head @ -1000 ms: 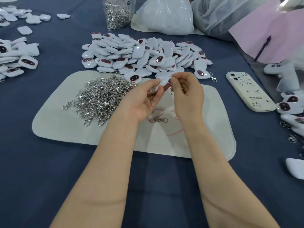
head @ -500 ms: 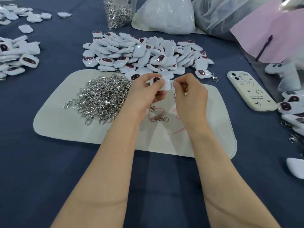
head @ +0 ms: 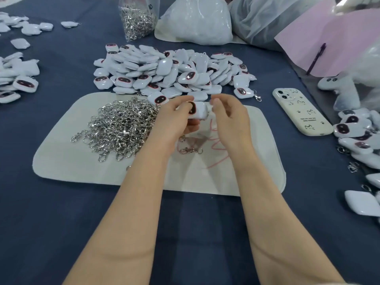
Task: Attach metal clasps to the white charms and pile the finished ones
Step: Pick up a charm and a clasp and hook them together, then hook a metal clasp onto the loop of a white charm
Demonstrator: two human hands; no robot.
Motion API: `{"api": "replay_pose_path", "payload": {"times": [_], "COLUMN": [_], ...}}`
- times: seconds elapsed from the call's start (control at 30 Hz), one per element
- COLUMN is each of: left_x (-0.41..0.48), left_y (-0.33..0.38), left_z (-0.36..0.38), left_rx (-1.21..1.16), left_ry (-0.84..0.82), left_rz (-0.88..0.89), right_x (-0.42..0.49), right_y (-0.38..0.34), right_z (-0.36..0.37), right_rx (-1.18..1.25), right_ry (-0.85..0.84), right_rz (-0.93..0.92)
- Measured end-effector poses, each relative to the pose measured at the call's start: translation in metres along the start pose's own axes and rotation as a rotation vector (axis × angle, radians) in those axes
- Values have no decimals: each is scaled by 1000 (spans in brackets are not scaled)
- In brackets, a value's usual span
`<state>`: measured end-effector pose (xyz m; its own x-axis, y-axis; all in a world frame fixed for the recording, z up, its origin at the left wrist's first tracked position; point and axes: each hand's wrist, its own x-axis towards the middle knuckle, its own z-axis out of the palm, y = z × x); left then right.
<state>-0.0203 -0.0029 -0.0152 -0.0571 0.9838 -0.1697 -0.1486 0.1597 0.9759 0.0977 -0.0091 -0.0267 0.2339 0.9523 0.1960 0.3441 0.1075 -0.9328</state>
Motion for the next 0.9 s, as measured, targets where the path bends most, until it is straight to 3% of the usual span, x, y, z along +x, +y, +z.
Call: {"api": "replay_pose_path", "payload": {"times": [0.1, 0.27, 0.47, 0.6, 0.73, 0.9], "left_x": [-7, -16, -57, -86, -89, -79], "left_y": [1, 3, -22, -48, -58, -36], "left_z": [23, 89, 198, 238, 240, 219], "left_rx": [134, 210, 309, 345, 327, 216], "left_ry": [-95, -166, -440, -569, -538, -435], "left_rz": [81, 154, 100, 59, 25, 65], "right_x": [-4, -7, -40, -56, -59, -50], "right_y": [-5, -2, 24, 47, 52, 32], "right_z": [-13, -75, -175, -202, -201, -178], "right_rx": [5, -62, -340, -513, -623, -426], "right_ry": [-93, 102, 551, 596, 582, 639], "right_rz": [54, 98, 187, 334, 316, 131]}}
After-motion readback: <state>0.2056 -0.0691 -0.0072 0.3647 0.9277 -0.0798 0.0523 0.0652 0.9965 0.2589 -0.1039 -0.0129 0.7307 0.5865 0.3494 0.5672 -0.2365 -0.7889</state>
